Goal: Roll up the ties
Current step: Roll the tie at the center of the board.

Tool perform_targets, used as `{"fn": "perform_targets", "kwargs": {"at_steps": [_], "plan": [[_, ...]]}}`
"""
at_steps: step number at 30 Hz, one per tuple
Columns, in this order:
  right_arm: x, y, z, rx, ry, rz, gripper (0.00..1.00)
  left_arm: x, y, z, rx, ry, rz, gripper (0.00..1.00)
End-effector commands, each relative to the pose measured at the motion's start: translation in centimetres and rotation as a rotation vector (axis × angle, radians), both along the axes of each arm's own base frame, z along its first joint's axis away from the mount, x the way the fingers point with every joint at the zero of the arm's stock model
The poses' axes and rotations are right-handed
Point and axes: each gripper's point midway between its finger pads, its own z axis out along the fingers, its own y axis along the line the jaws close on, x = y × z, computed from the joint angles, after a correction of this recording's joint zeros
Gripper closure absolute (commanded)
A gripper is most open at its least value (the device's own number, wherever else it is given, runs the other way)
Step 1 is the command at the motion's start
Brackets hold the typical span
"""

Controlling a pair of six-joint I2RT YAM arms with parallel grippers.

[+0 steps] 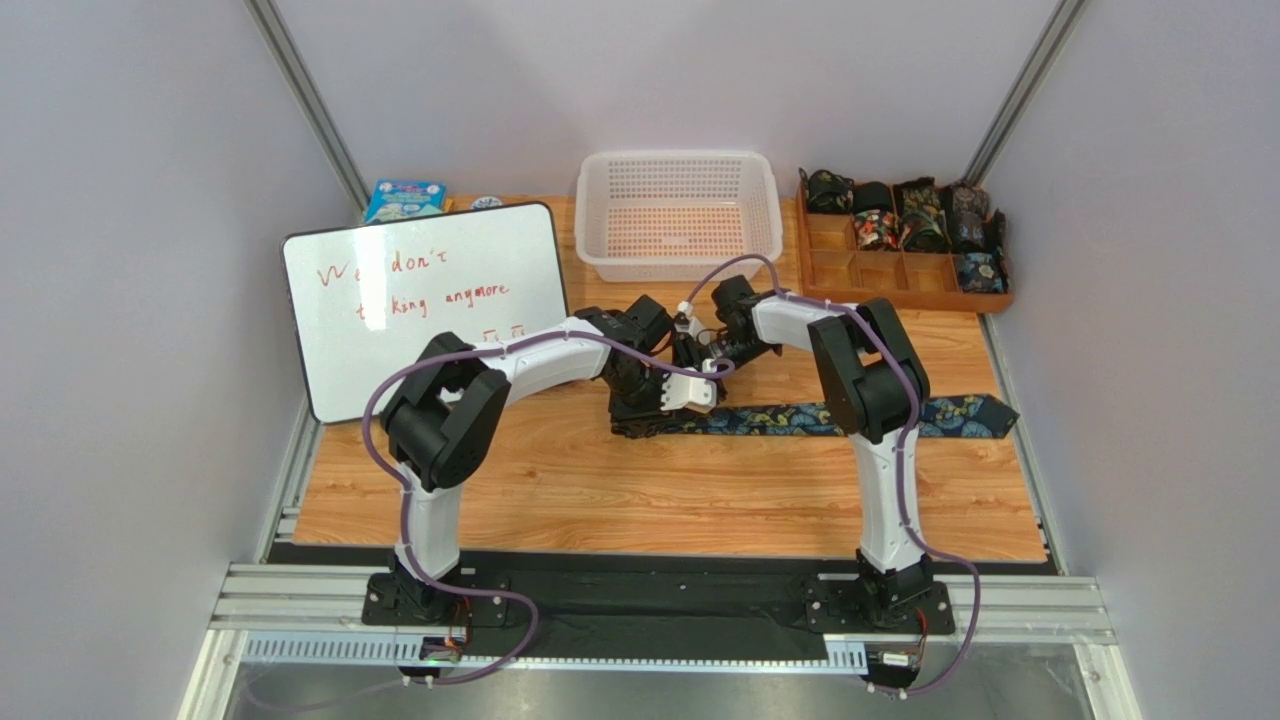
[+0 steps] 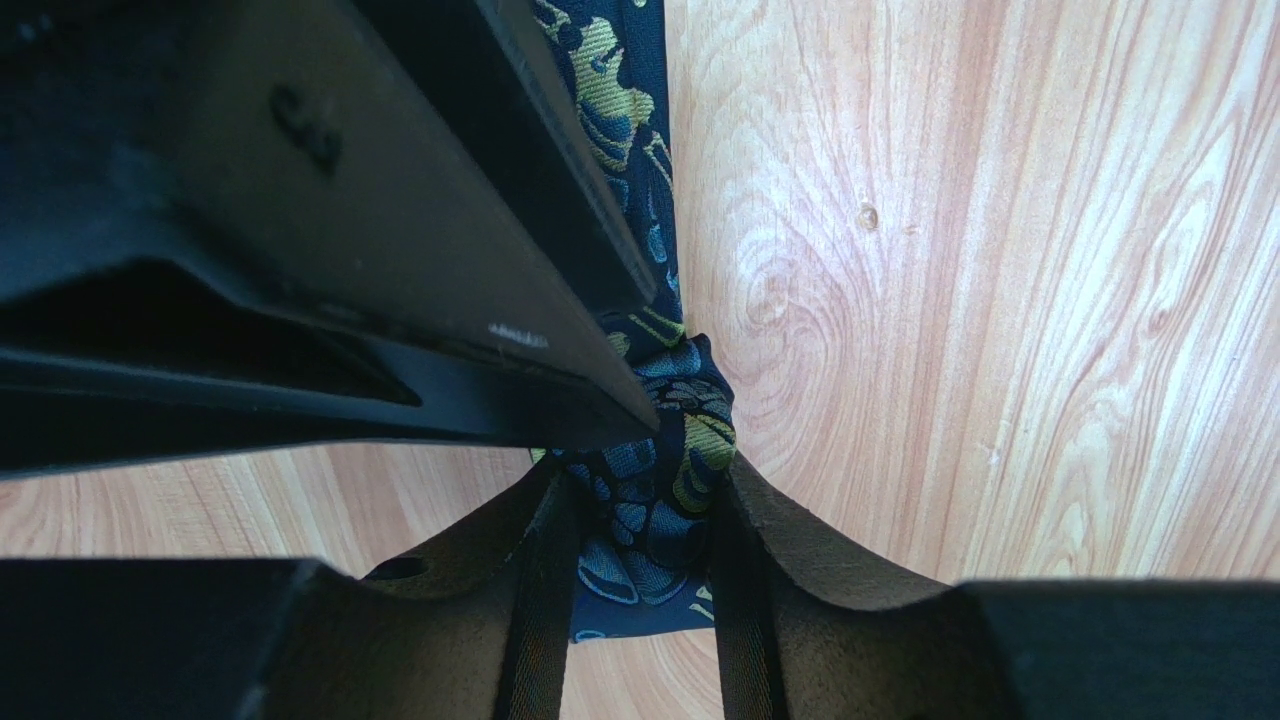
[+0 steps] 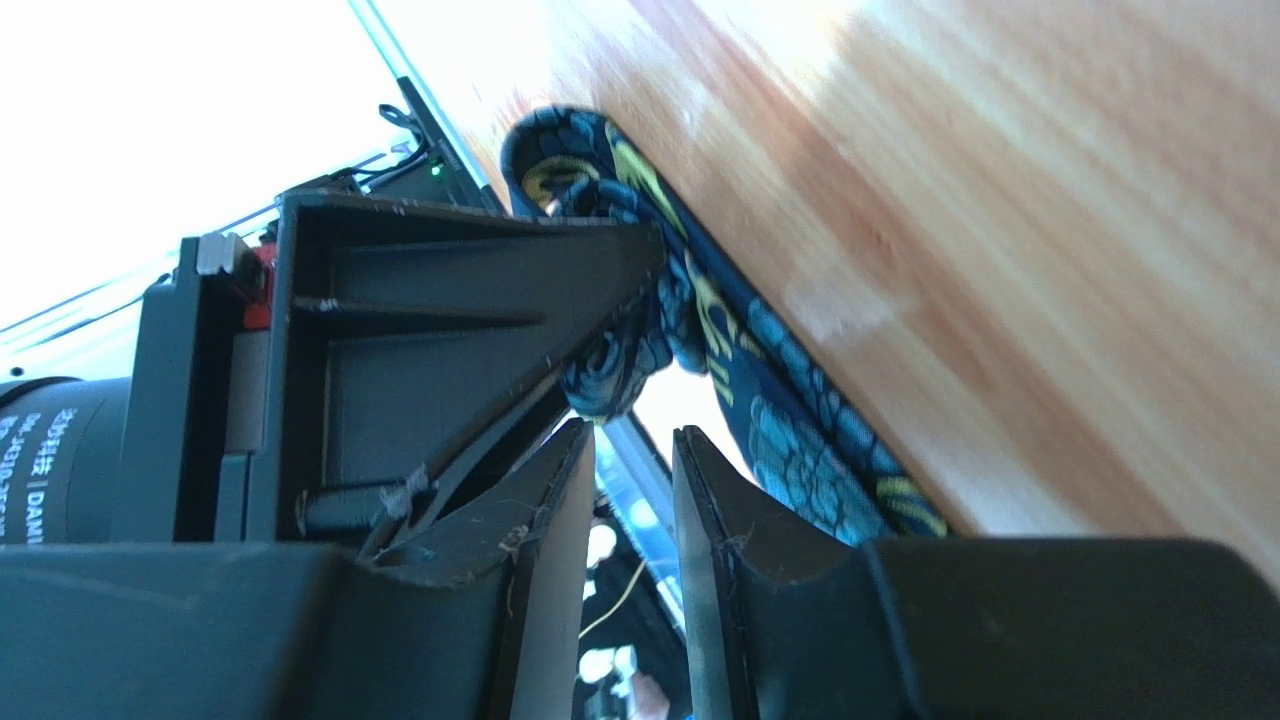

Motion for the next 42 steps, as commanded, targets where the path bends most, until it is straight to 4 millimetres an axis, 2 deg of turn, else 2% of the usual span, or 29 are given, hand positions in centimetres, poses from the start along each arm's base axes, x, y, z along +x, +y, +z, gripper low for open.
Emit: {"fn": "perform_targets", "kwargs": {"at_steps": [1, 5, 8, 10, 14, 16, 20, 24, 29, 33, 37, 39, 42], "plan": [[1.7, 0.4, 2.0, 0.056, -0.152, 0.000, 0.69, -0.5, 0.1, -0.5, 0.025, 0.032, -0.001, 0.59], [2.0, -1.3, 3.4, 0.047, -0.206, -0.016, 0.69, -0.7, 0.3, -0.5, 0.029, 0.035, 0.000, 0.59], [1.2, -2.5, 3.8, 0.028, -0.235, -0.015, 0.70, -0.9, 0.4, -0.3, 0.027, 0.035, 0.000, 0.60], [0.7, -3.6, 3.4, 0.004, -0.239, -0.018, 0.70, -1.0, 0.5, -0.3, 0.031, 0.033, -0.005, 0.60], [1.0, -6.2, 3.6, -0.038, -0.254, -0.079, 0.71, -1.1, 0.8, -0.3, 0.038, 0.031, -0.004, 0.60], [1.3, -7.8, 2.5, -0.107, -0.262, -0.097, 0.72, -1.2, 0.9, -0.4, 0.040, 0.033, -0.005, 0.60], [2.2, -12.3, 0.4, -0.244, -0.228, -0.167, 0.73, -1.1, 0.9, -0.2, 0.039, 0.029, -0.006, 0.60], [1.9, -16.5, -1.9, -0.416, -0.197, -0.188, 0.73, -1.4, 0.8, -0.2, 0.039, 0.029, -0.014, 0.60], [0.5, -18.0, -3.3, -0.508, -0.160, -0.157, 0.74, -2.0, 0.7, -0.3, 0.038, 0.037, -0.024, 0.59], [-1.4, -19.5, -4.8, -0.590, -0.115, -0.106, 0.75, -2.5, 0.7, -0.3, 0.039, 0.041, -0.031, 0.59], [-2.9, -20.1, -4.9, -0.599, -0.076, -0.103, 0.75, -3.2, 0.6, -0.2, 0.036, 0.048, -0.030, 0.59], [-3.0, -20.4, -4.9, -0.603, -0.082, -0.111, 0.75, -3.7, 0.6, -0.2, 0.035, 0.056, -0.028, 0.60], [-1.9, -20.2, -4.6, -0.590, -0.114, -0.130, 0.75, -4.3, 0.3, 0.0, 0.029, 0.067, -0.019, 0.60]]}}
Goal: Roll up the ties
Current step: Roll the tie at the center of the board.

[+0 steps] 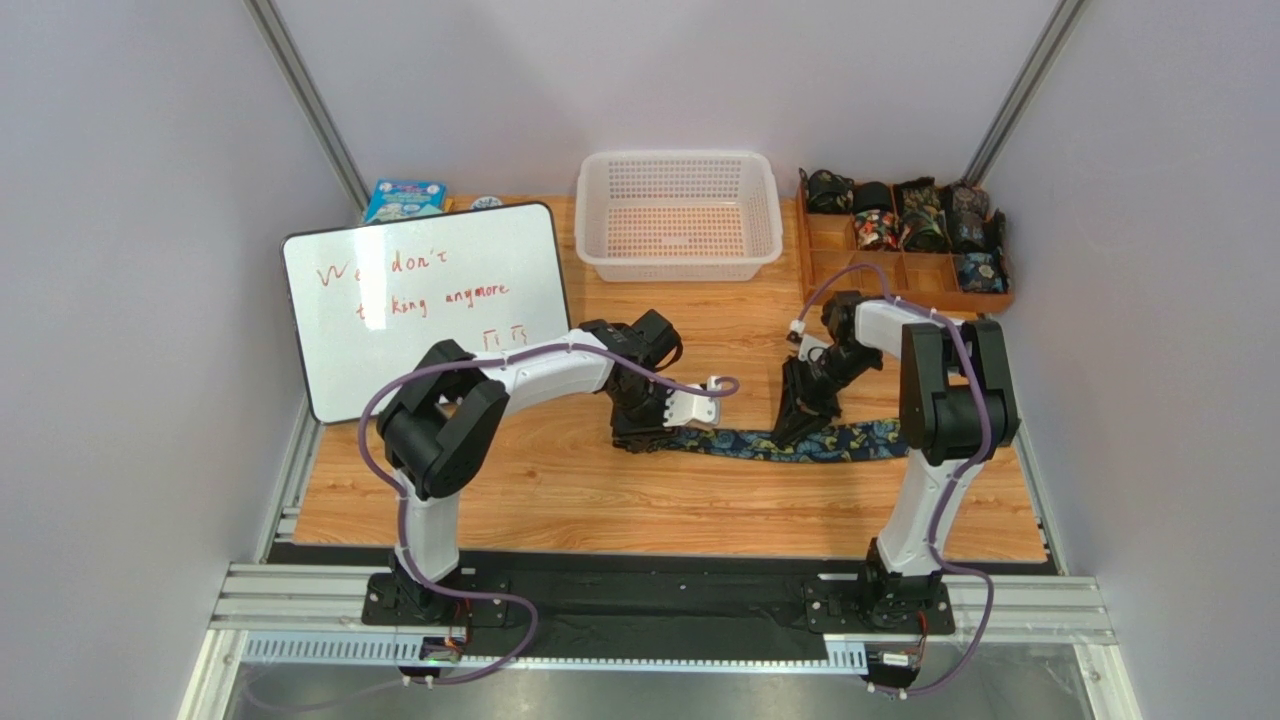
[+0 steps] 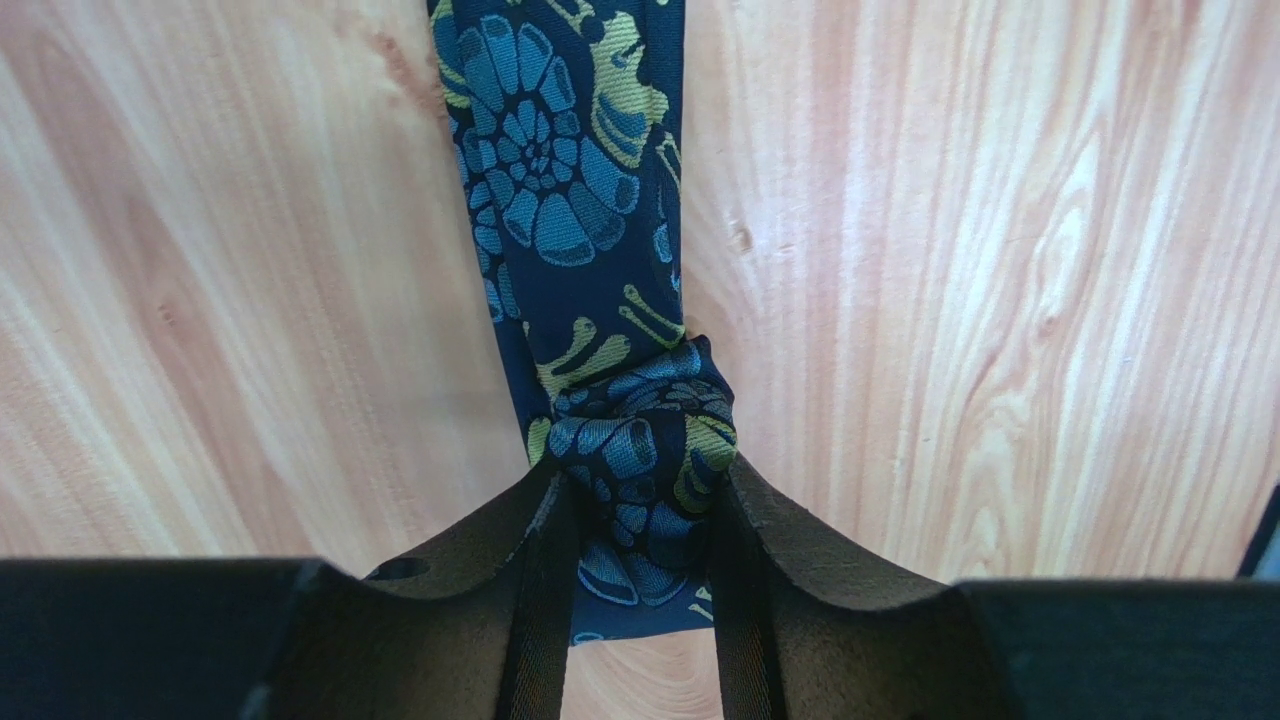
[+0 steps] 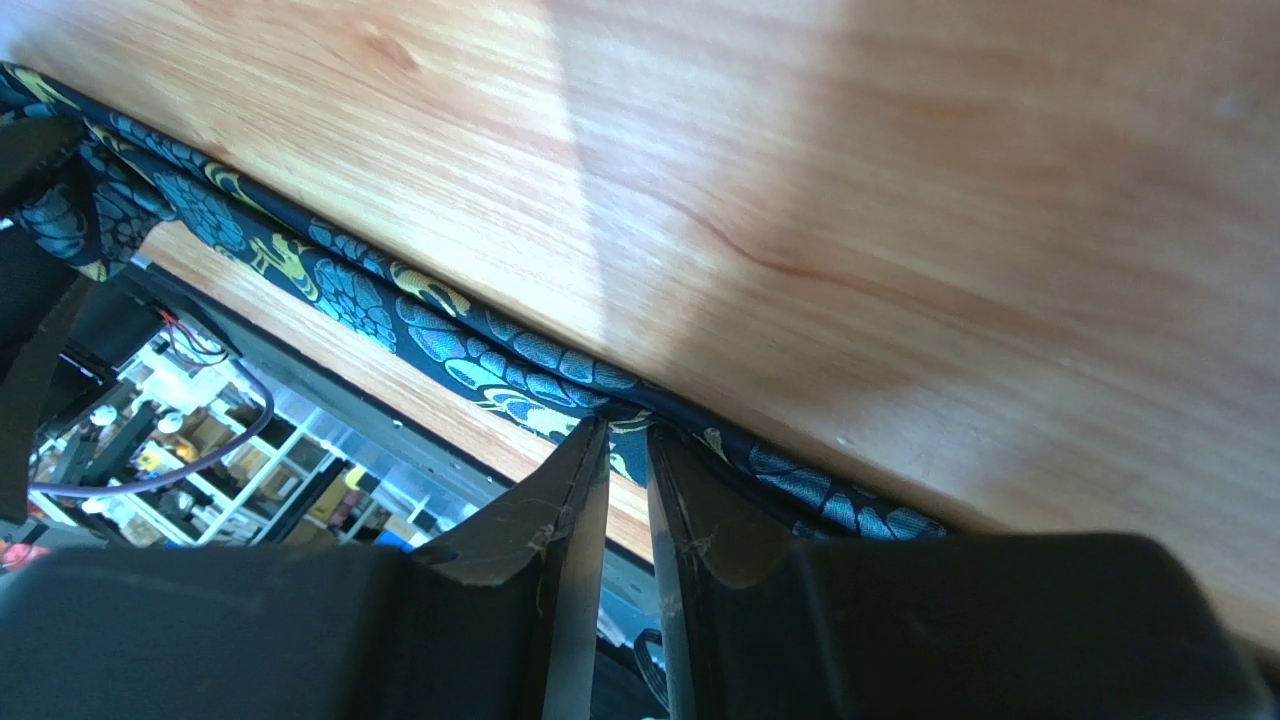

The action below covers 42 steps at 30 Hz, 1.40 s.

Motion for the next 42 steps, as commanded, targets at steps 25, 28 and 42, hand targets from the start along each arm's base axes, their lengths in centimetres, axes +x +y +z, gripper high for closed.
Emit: {"fn": "perform_targets", "kwargs": {"at_steps": [25, 28, 42], "plan": [[1.4, 12.6, 2.4, 0.453, -0.087, 0.010, 0.72, -3.4, 1.2, -0.3, 0.028, 0.101, 0.147, 0.59], [1.3, 13.0, 2.9, 0.467, -0.075, 0.005, 0.72, -3.3, 0.9, 0.0, 0.020, 0.104, 0.169, 0.59], [-0.7, 17.6, 5.2, 0.609, -0.055, 0.031, 0.65, -3.1, 0.0, -0.1, 0.005, 0.127, 0.234, 0.58]]}}
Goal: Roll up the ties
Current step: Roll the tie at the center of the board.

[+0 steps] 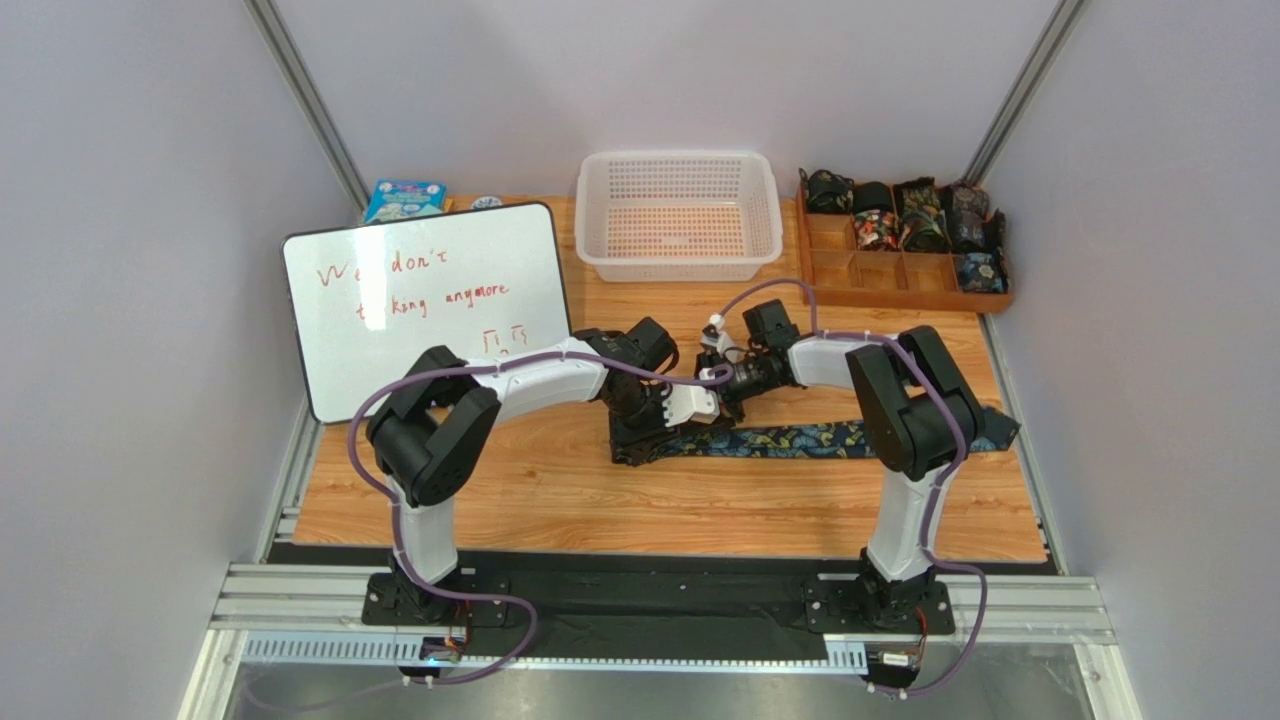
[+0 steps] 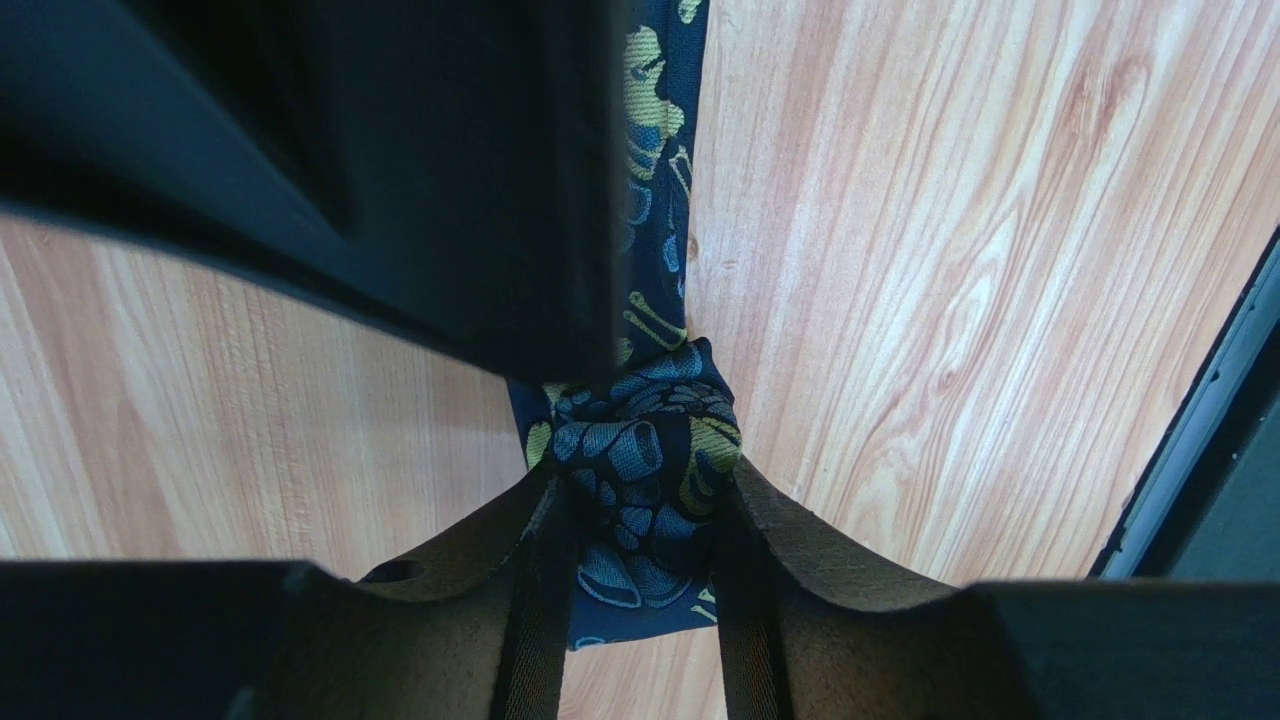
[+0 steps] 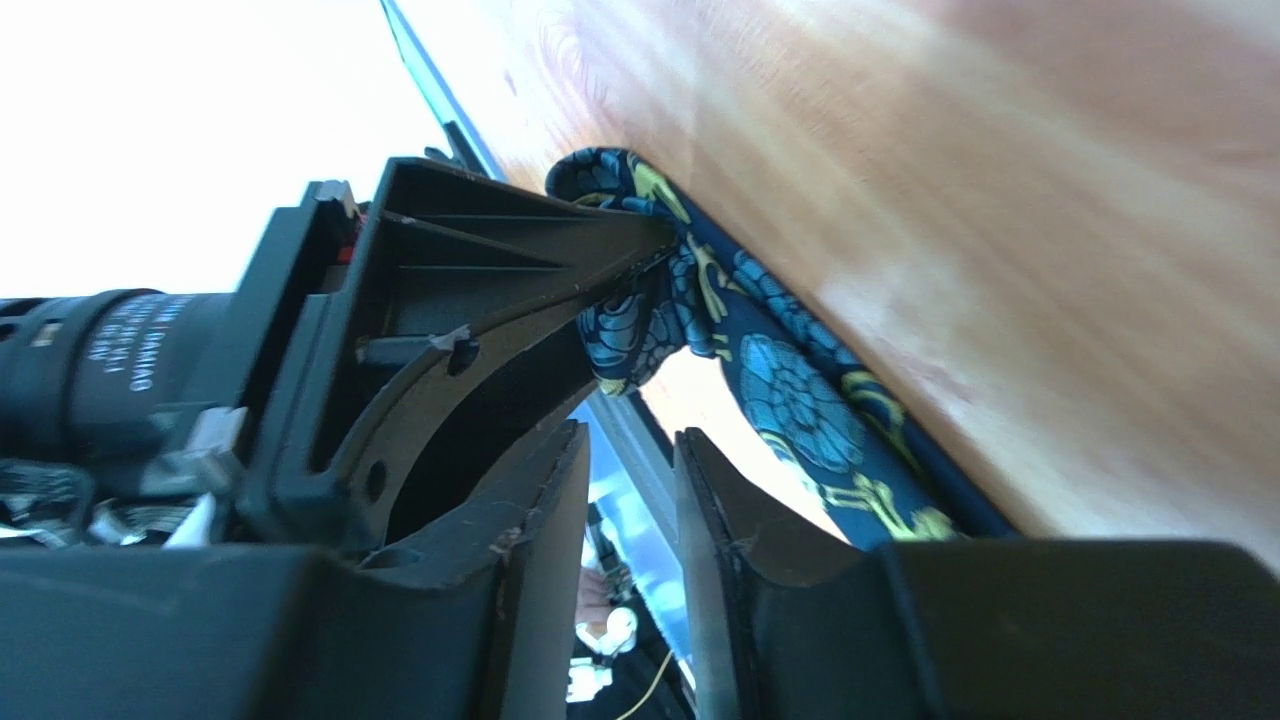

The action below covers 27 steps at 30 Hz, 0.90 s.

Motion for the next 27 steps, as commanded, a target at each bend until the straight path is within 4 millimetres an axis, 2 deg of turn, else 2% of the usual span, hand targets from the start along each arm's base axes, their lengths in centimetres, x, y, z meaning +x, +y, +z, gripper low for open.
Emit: {"fn": "perform_targets", "kwargs": {"at_steps": [1, 12, 19, 22, 23, 26, 27], "plan": [[-0.8, 1.7, 0.6, 0.061, 0.004, 0.025, 0.65, -0.9, 0.0, -0.2, 0.005, 0.043, 0.031, 0.58], [-2.3, 3.8, 0.1, 0.073, -0.002, 0.062, 0.60, -1.2, 0.2, -0.1, 0.002, 0.046, 0.034, 0.57], [-1.9, 4.9, -0.9, 0.069, -0.021, 0.072, 0.62, -1.5, 0.4, -0.3, 0.005, 0.051, 0.032, 0.57], [-2.2, 4.8, -1.5, 0.054, -0.007, 0.073, 0.74, -1.5, 0.5, -0.3, 0.006, 0.053, 0.035, 0.57], [-2.2, 4.6, -1.8, 0.042, -0.004, 0.074, 0.83, -1.5, 0.5, -0.3, 0.008, 0.052, 0.036, 0.57], [-2.6, 3.5, -2.9, -0.007, 0.025, 0.084, 0.97, -1.3, 0.6, -0.1, 0.004, 0.036, 0.038, 0.53], [-2.2, 3.1, -3.2, -0.013, 0.004, 0.091, 0.99, -1.5, 0.8, -0.2, 0.006, 0.036, 0.035, 0.48]]}}
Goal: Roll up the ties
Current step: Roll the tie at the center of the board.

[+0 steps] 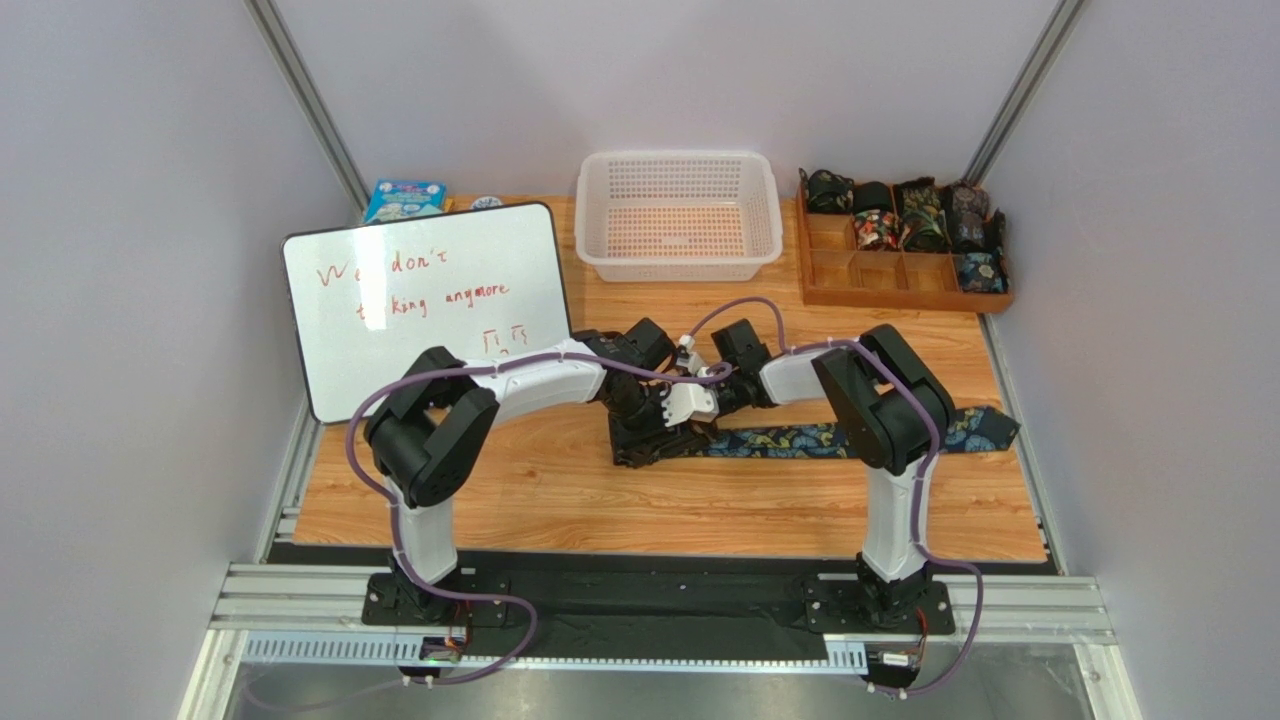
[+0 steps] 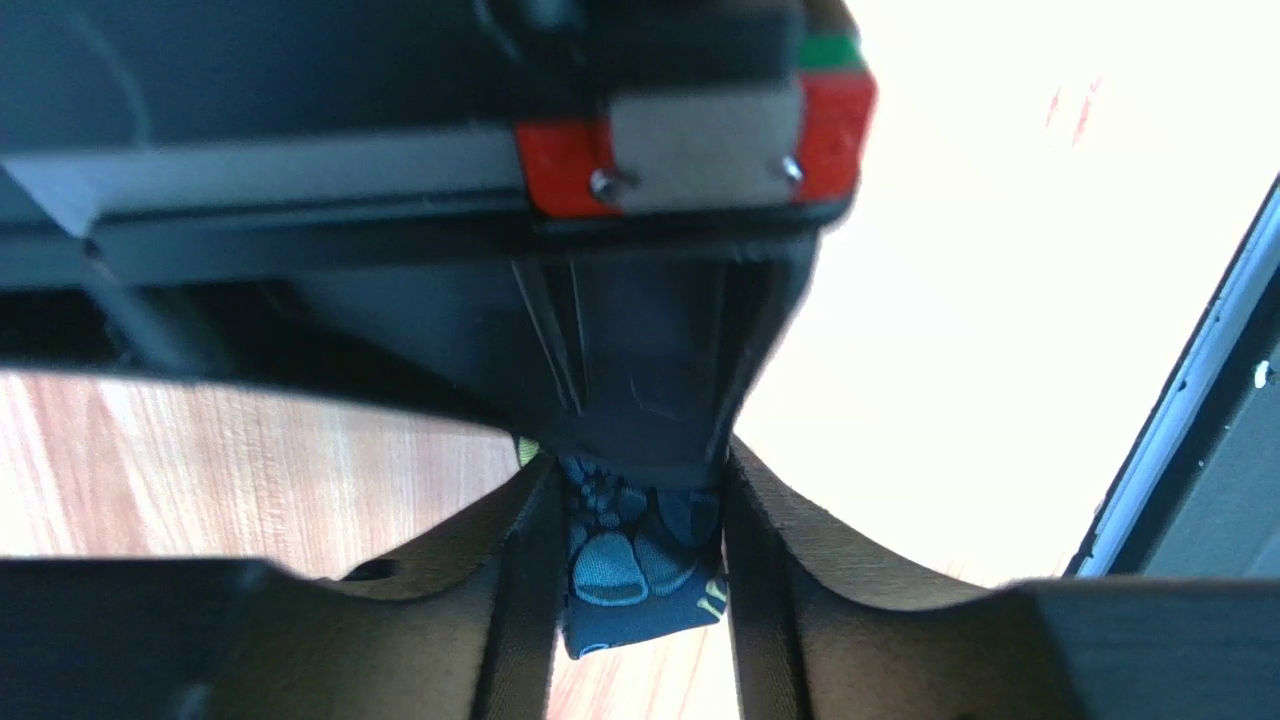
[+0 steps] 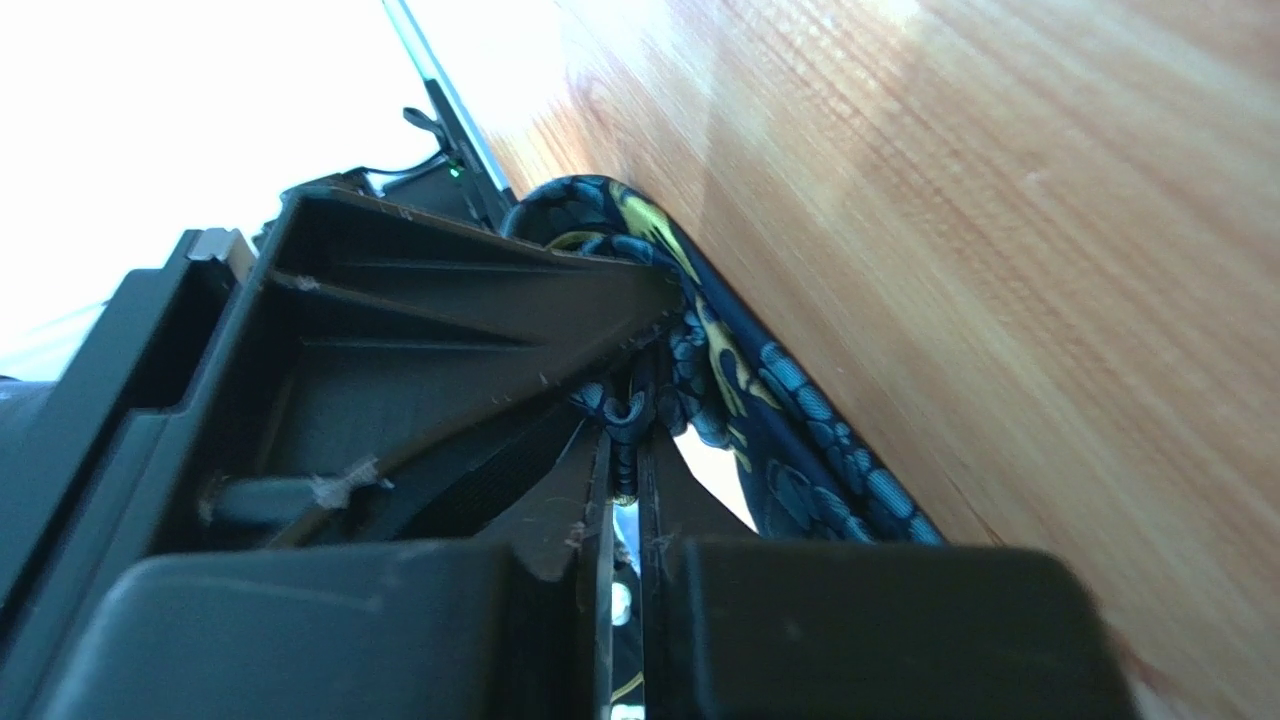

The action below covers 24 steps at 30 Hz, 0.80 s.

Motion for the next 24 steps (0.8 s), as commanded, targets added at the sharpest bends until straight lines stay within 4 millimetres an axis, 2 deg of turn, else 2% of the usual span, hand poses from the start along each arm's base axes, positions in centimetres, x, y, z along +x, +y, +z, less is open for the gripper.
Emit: {"fn": "perform_targets", "kwargs": {"at_steps": [1, 2, 4, 5, 8, 11, 15, 19, 24], "plan": [[0.5, -1.4, -1.6, -0.069, -0.007, 0.018, 1.00, -1.2, 1.0, 0.1, 0.009, 0.011, 0.003, 0.45], [0.5, -1.7, -1.9, -0.081, -0.005, 0.020, 1.00, -1.1, 0.7, 1.2, -0.030, -0.016, -0.011, 0.41], [0.5, -2.3, -2.6, -0.114, 0.006, 0.024, 1.00, -1.3, 1.1, 1.8, -0.069, -0.036, -0.012, 0.34], [0.5, -2.4, -2.8, -0.119, 0.013, 0.023, 1.00, -1.1, 0.7, 3.2, -0.121, -0.075, -0.026, 0.32], [0.5, -2.7, -3.4, -0.147, 0.024, 0.019, 1.00, -1.0, 1.0, 4.0, -0.149, -0.117, -0.033, 0.27], [0.8, -3.0, -4.0, -0.176, 0.037, 0.012, 1.00, -0.5, 1.3, 3.8, -0.141, -0.136, -0.024, 0.26], [1.0, -3.2, -4.7, -0.192, 0.057, 0.008, 1.00, 0.3, 0.7, 3.7, -0.146, -0.149, -0.021, 0.28], [0.9, -3.5, -5.2, -0.209, 0.071, 0.006, 1.00, 1.4, 0.6, 2.5, -0.097, -0.156, -0.003, 0.30], [0.8, -3.8, -5.3, -0.226, 0.069, 0.011, 1.00, 1.8, 1.0, 1.3, -0.034, -0.168, -0.006, 0.30]]}}
